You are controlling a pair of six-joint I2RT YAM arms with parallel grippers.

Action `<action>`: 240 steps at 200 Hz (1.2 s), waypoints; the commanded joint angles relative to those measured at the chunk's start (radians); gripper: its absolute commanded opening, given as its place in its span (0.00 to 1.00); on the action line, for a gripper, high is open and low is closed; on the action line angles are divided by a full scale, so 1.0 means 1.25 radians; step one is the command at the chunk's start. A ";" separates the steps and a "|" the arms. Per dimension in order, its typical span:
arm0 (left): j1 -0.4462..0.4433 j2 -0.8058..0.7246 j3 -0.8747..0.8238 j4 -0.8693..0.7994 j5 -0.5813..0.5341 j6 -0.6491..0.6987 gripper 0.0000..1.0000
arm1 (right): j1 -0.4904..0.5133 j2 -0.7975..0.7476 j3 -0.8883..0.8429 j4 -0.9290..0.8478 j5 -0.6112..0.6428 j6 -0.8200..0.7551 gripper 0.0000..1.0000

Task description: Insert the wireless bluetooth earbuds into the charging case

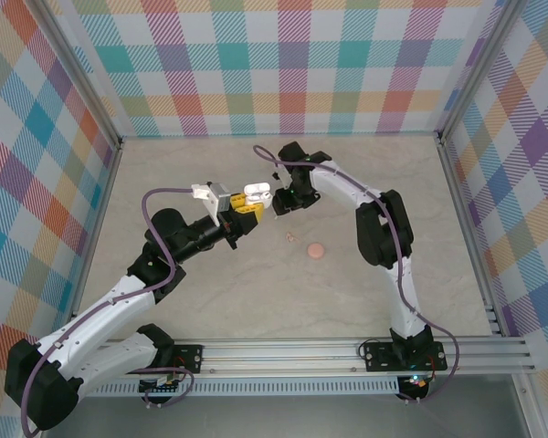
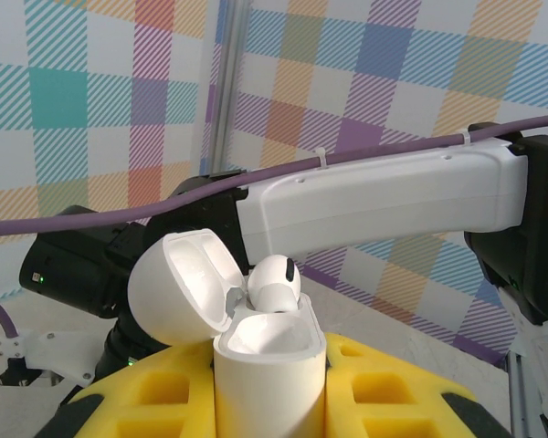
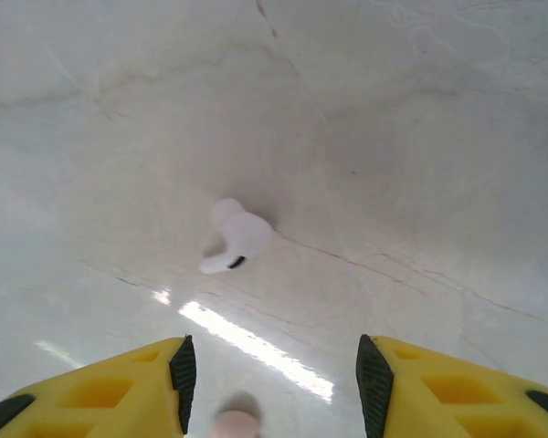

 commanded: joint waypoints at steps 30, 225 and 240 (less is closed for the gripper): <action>0.010 0.001 0.028 0.026 0.011 0.000 0.01 | -0.001 0.082 0.094 -0.016 -0.084 0.172 0.45; 0.010 0.004 0.019 0.037 0.007 -0.004 0.01 | 0.059 0.244 0.260 -0.160 0.092 0.215 0.45; 0.010 0.003 0.019 0.038 0.007 -0.004 0.01 | 0.061 0.253 0.271 -0.170 0.094 0.210 0.42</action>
